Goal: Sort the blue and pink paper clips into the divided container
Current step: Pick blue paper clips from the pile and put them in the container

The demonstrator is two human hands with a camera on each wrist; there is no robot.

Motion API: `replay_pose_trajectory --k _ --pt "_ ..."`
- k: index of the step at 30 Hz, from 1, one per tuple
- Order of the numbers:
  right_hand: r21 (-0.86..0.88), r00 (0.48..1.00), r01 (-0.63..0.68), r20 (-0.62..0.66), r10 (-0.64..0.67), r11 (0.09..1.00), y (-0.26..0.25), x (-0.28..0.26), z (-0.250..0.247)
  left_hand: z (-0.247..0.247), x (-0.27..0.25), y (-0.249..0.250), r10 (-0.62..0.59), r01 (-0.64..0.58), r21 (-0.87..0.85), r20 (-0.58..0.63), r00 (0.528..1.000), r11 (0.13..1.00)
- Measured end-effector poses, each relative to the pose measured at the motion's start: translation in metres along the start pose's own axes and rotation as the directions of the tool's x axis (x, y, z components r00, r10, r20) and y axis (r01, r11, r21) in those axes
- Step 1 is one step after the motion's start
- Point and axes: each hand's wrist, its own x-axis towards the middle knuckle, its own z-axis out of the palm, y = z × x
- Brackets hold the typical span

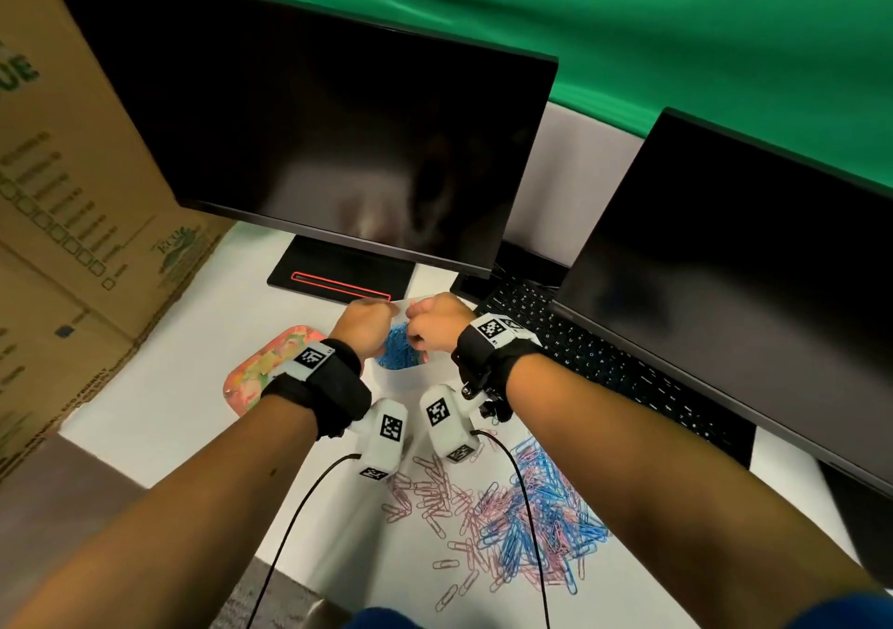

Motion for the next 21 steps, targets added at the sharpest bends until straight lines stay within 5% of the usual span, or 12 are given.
replay_pose_trajectory --k 4,7,11,16,21 --pt "0.131 0.994 0.050 -0.107 -0.036 0.990 0.013 -0.006 -0.015 0.007 -0.003 -0.005 0.224 -0.215 0.115 -0.067 0.972 0.970" --pt "0.190 0.983 0.062 -0.182 -0.027 0.980 0.043 -0.023 -0.042 0.023 -0.017 -0.012 0.427 -0.420 0.245 0.024 0.904 0.874" --pt "-0.265 0.948 -0.086 -0.318 -0.003 0.961 0.103 -0.050 -0.072 0.055 -0.029 -0.035 0.522 -0.643 0.505 0.379 0.764 0.575" --pt "-0.456 0.946 -0.224 -0.315 0.079 0.861 0.167 -0.083 -0.083 0.091 -0.029 -0.078 0.223 -0.766 0.625 0.734 0.642 0.147" --pt "-0.571 0.969 -0.117 -0.245 -0.033 0.812 0.201 -0.109 -0.074 0.106 -0.029 -0.102 0.010 -0.757 0.642 0.763 0.646 -0.122"
